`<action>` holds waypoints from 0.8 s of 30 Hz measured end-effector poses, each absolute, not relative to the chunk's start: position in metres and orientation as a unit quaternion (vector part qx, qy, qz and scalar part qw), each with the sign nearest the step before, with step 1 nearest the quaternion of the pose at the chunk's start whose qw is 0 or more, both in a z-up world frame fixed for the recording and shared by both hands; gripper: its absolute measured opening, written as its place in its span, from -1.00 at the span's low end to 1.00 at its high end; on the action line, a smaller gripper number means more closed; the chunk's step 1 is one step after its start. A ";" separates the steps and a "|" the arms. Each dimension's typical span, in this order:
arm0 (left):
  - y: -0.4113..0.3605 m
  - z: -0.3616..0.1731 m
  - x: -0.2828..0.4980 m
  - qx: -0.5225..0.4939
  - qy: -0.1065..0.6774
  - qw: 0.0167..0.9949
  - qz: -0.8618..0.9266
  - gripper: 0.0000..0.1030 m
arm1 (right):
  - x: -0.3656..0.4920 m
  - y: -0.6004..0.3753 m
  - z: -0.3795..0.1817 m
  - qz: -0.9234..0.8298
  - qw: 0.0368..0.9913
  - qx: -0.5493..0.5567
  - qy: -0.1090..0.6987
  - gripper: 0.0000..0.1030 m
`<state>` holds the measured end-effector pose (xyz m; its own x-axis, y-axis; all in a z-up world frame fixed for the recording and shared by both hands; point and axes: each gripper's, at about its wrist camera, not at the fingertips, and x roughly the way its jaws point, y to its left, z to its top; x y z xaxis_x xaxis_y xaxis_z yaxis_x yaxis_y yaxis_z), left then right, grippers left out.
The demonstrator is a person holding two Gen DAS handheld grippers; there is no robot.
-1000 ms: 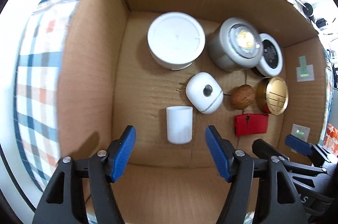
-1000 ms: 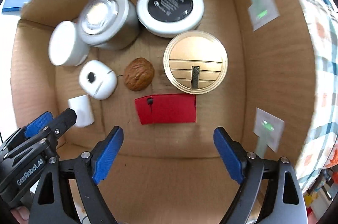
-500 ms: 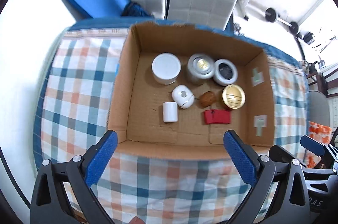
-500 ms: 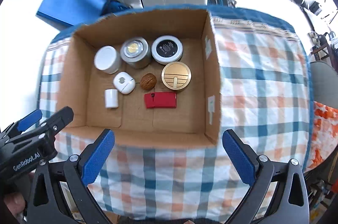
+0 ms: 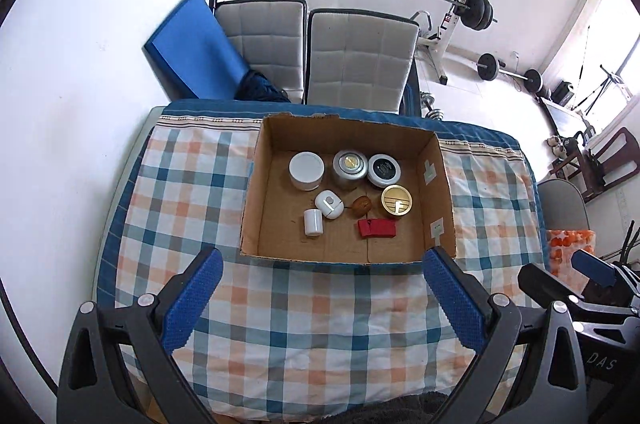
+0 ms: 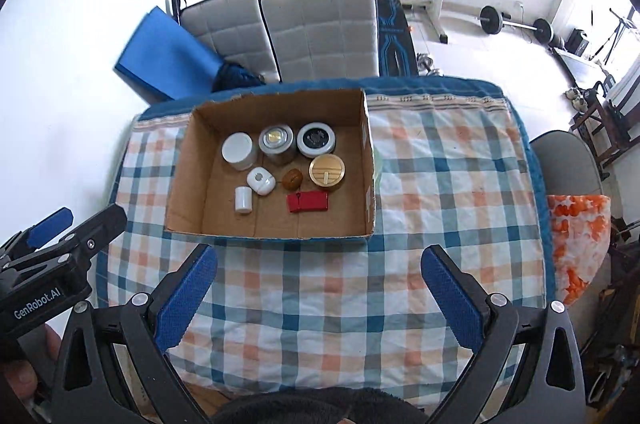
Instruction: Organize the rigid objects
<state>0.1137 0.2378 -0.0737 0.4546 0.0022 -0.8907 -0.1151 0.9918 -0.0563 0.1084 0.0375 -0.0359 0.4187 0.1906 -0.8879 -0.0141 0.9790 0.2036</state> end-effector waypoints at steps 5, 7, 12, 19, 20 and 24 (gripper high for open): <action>0.238 -0.047 0.095 -0.060 0.504 0.861 0.037 1.00 | 0.090 0.032 0.000 0.060 0.856 0.080 0.506 1.00; 0.236 -0.038 0.090 -0.059 0.497 0.865 0.035 1.00 | 0.085 0.031 0.011 0.062 0.861 0.081 0.498 1.00; 0.233 -0.018 0.081 -0.044 0.470 0.880 0.043 1.00 | 0.076 0.030 0.026 0.049 0.871 0.070 0.483 1.00; 0.231 -0.010 0.078 -0.033 0.457 0.887 0.045 1.00 | 0.070 0.028 0.035 0.027 0.880 0.057 0.471 1.00; 0.230 -0.010 0.078 -0.032 0.457 0.888 0.043 1.00 | 0.070 0.027 0.036 0.026 0.881 0.057 0.469 1.00; 0.226 -0.011 0.079 -0.028 0.458 0.887 0.038 1.00 | 0.068 0.023 0.039 0.015 0.884 0.058 0.463 1.00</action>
<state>0.0788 0.2259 -0.0107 0.5768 0.0405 -0.8159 -0.0928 0.9956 -0.0161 0.0678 0.0233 0.0389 0.5701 0.0791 -0.8178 0.0276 0.9930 0.1152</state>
